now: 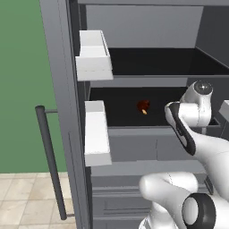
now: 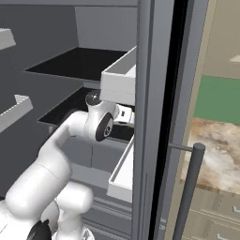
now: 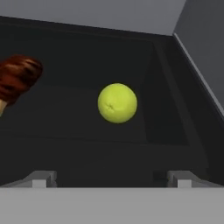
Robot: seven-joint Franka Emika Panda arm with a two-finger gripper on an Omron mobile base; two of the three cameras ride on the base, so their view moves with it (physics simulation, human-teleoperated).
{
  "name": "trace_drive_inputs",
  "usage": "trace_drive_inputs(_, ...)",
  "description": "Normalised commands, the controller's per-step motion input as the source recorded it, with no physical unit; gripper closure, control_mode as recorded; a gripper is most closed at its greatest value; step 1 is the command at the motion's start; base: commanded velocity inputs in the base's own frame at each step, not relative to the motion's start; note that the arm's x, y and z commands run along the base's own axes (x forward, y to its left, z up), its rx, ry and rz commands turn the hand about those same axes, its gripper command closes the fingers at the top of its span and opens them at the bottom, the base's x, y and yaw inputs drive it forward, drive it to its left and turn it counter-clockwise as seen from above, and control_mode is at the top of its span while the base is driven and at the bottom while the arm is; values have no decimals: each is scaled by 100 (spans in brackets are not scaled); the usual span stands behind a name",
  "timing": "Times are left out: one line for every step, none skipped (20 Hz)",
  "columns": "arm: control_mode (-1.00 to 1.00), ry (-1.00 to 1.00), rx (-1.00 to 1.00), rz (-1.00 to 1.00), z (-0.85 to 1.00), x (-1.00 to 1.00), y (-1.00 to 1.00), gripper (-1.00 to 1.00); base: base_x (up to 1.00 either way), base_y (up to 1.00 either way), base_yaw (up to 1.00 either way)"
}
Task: Open the fridge, remove the pear, corn, and steak, and place them on any counter.
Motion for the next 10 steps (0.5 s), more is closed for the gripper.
trace_drive_inputs(-100,-5,0,0,0,25,-41,-100,0,0,0)
trace_drive_inputs(-100,-4,0,0,-5,26,-39,-100,0,0,0)
trace_drive_inputs(-100,-5,0,0,-9,26,-33,-100,0,0,0)
trace_drive_inputs(-100,-4,0,0,-14,31,-24,-100,0,0,0)
trace_drive_inputs(-100,-5,0,0,-14,34,-12,-100,0,0,0)
trace_drive_inputs(-100,-6,0,0,-21,34,-4,-100,0,0,0)
trace_drive_inputs(-100,-8,0,0,-21,29,0,-100,0,0,0)
trace_drive_inputs(-100,-8,0,0,-24,33,0,-100,0,0,0)
trace_drive_inputs(-100,-9,0,0,-24,31,0,-100,0,0,0)
trace_drive_inputs(-100,-8,0,0,-21,28,0,-100,0,0,0)
